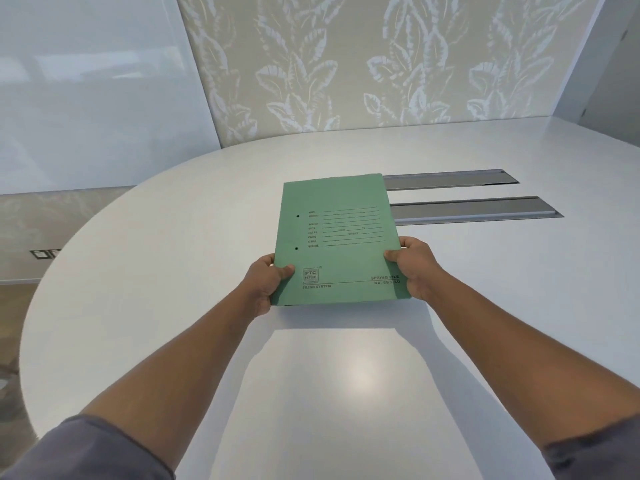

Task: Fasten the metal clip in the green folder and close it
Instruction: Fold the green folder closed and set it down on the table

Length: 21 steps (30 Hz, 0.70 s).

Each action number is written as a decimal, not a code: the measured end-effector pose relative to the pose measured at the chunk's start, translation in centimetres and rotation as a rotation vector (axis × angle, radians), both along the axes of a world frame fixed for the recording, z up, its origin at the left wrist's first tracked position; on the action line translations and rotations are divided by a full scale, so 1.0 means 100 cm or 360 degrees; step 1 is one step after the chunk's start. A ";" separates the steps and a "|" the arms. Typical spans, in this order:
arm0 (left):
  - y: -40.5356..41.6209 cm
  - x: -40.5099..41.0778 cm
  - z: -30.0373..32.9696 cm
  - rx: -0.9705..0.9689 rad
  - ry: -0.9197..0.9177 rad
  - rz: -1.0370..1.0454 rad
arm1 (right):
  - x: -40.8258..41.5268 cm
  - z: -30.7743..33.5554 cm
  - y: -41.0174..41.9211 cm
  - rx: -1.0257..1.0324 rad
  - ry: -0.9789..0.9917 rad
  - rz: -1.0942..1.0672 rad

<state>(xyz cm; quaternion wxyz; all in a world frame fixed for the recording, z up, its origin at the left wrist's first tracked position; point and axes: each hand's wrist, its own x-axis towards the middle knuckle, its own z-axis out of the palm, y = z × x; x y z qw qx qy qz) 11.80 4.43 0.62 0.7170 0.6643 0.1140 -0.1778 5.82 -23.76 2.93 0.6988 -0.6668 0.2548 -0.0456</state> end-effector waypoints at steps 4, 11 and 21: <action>0.006 0.022 0.001 0.0109 -0.0093 0.0149 | 0.022 -0.006 0.011 0.0008 0.0055 0.0129; 0.022 0.068 0.003 0.0311 -0.0280 0.0294 | 0.060 -0.030 0.029 -0.0264 0.0030 0.0260; 0.032 0.133 -0.029 0.1101 -0.0593 0.0317 | 0.116 -0.051 0.052 -0.1033 -0.0214 0.0439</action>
